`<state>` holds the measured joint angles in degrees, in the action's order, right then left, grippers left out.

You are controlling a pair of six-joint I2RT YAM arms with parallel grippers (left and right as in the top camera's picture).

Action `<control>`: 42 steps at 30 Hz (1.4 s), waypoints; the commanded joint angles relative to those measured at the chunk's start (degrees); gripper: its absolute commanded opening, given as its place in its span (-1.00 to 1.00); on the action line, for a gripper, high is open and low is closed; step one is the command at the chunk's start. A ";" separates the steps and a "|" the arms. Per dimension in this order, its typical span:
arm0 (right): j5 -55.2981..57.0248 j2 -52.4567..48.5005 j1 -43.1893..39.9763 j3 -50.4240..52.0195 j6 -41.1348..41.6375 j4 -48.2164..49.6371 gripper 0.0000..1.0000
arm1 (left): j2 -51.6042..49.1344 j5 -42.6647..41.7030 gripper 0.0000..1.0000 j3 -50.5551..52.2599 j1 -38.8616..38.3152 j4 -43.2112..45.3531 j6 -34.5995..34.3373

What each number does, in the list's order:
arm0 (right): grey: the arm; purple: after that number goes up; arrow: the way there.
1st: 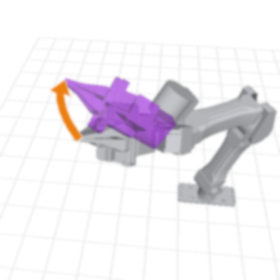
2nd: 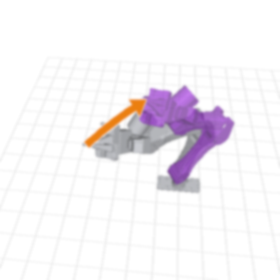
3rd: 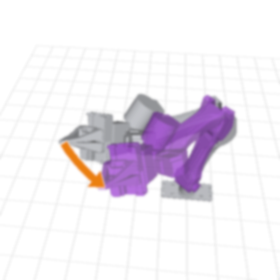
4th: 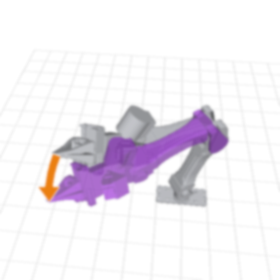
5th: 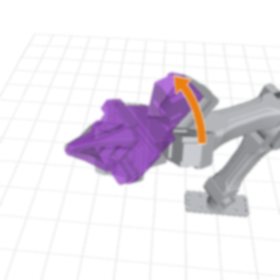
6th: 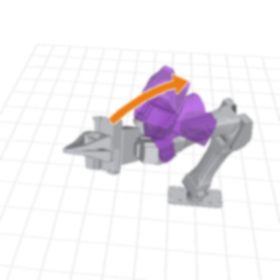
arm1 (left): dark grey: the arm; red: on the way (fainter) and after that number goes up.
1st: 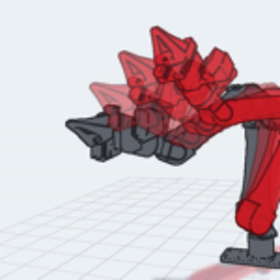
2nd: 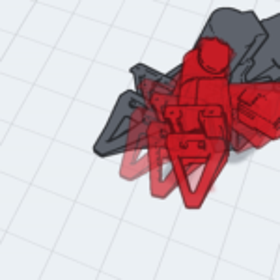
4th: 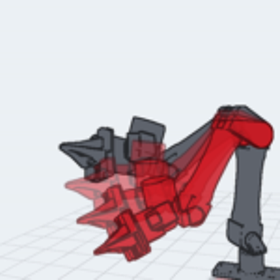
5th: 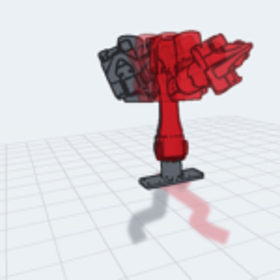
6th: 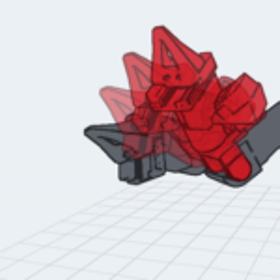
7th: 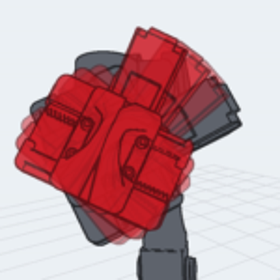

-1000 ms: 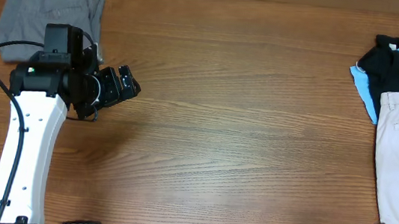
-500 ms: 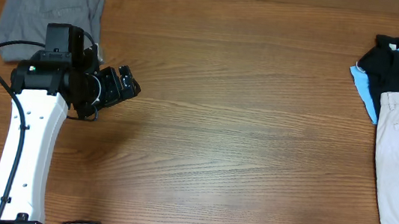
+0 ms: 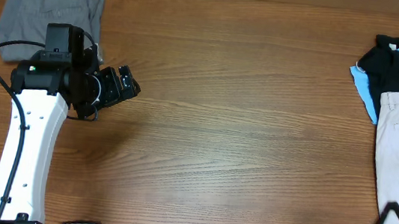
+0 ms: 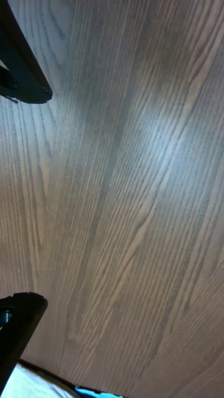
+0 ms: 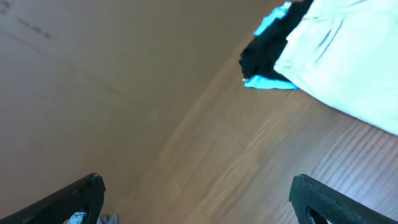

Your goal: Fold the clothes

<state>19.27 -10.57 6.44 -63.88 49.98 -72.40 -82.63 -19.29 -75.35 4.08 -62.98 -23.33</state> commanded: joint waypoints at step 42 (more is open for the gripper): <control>-22.40 10.36 -5.55 63.43 -43.32 67.82 1.00 | -0.22 0.26 1.00 -0.13 -0.35 0.00 1.49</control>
<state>-1.30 -0.86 1.39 -1.04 9.69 -4.95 -82.63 -19.22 -75.35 4.08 -63.02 -23.33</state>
